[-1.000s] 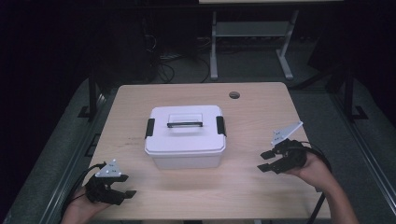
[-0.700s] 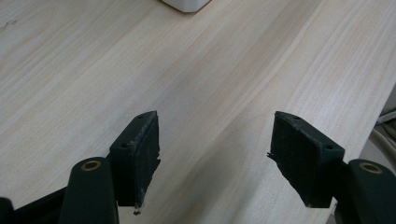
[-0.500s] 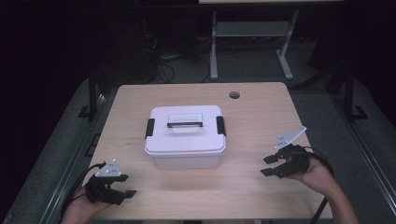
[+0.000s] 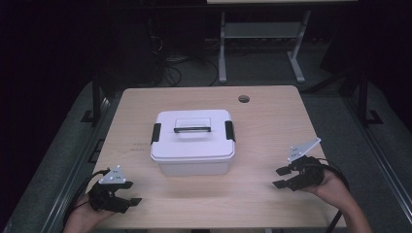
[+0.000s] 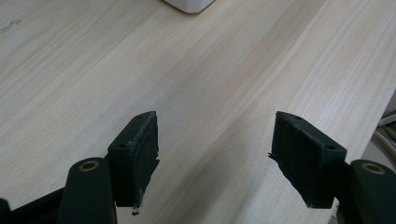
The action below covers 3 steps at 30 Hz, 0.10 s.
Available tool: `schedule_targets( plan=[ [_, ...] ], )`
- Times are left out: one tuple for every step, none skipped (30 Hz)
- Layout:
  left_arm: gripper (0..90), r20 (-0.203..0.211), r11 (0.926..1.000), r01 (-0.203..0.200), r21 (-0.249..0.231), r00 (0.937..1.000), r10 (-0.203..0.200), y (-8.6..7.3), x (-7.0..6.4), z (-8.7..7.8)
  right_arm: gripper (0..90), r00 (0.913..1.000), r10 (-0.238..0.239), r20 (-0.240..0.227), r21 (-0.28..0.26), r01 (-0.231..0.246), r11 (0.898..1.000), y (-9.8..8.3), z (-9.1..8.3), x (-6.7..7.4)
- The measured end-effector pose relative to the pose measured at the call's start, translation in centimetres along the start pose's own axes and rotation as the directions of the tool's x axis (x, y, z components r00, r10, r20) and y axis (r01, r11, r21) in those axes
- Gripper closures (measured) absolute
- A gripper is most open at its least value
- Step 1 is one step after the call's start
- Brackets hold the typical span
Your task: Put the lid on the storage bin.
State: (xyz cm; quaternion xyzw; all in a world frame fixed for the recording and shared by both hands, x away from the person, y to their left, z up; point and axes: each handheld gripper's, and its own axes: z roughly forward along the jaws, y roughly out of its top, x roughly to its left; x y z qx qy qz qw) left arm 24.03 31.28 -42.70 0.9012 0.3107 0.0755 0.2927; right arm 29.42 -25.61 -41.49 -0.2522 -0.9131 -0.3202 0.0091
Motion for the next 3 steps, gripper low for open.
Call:
schedule_targets(
  plan=[
    [31.4, 0.001, 1.0, -0.001, 0.001, 1.0, 0.001, 0.0, -0.01, -0.01, 46.8, 1.0, 0.001, 0.0, 0.001, -0.001, 1.0, -0.03, 0.01, -0.01],
    [31.4, 0.0, 1.0, -0.001, 0.0, 1.0, 0.001, 0.01, 0.0, -0.02, 46.6, 1.0, -0.001, 0.001, 0.002, 0.001, 1.0, -0.04, 0.0, 0.01],
    [31.4, 0.0, 1.0, 0.0, -0.001, 1.0, 0.0, 0.01, 0.02, -0.04, 46.6, 1.0, -0.003, 0.002, 0.0, 0.003, 1.0, -0.02, -0.03, 0.03]
  ],
)
